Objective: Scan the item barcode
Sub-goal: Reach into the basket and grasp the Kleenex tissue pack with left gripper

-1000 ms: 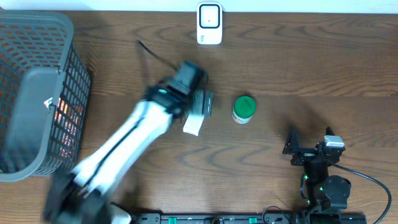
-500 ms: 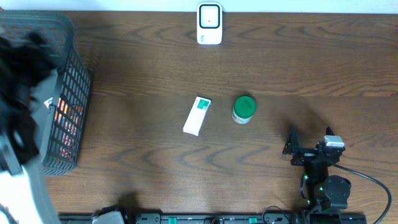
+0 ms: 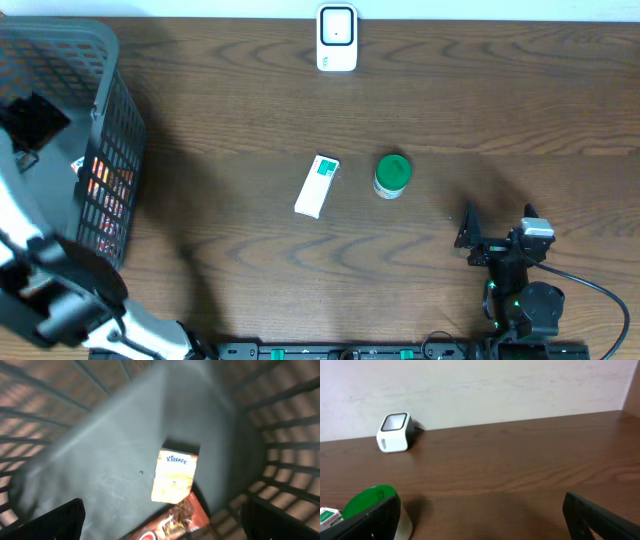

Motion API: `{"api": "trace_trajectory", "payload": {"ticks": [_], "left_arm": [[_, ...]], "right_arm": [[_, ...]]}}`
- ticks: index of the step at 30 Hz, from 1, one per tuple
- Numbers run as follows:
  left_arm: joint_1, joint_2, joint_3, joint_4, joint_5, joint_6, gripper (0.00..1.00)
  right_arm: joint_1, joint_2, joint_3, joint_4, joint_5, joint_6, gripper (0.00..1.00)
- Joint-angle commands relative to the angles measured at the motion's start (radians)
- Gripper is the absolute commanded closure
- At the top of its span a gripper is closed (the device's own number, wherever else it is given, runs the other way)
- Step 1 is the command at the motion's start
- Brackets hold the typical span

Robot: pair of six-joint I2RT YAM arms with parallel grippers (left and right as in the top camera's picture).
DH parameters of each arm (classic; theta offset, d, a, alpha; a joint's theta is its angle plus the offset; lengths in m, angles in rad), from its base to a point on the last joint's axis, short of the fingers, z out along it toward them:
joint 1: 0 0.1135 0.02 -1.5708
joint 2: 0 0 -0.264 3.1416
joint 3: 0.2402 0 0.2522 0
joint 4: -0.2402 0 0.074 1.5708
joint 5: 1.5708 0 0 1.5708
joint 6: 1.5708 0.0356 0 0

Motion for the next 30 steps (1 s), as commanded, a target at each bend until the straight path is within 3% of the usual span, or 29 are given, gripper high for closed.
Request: {"api": "trace_trajectory", "payload": {"ticks": [1,11,26,28,30], "left_arm": [[-0.003,0.09,-0.003,-0.001,0.006,0.047,0.0],[-0.032,0.347,-0.003,0.021,0.02,0.061,0.0],[-0.092,0.383,-0.063,0.046,0.014,0.061,0.0],[-0.09,0.383,-0.066,0.032,0.008,0.061,0.04],[-0.088,0.38,-0.066,0.01,0.008,0.061,0.14]], "right_arm": [[0.008,-0.005,-0.001,-0.004,0.002,-0.013,0.01],[0.008,-0.005,-0.001,-0.004,0.002,-0.013,0.01],[0.008,-0.005,-0.001,-0.004,0.002,-0.013,0.01],[0.008,-0.005,-0.001,-0.004,0.002,-0.013,0.01],[0.008,-0.005,-0.001,-0.004,0.002,-0.013,0.01]]}}
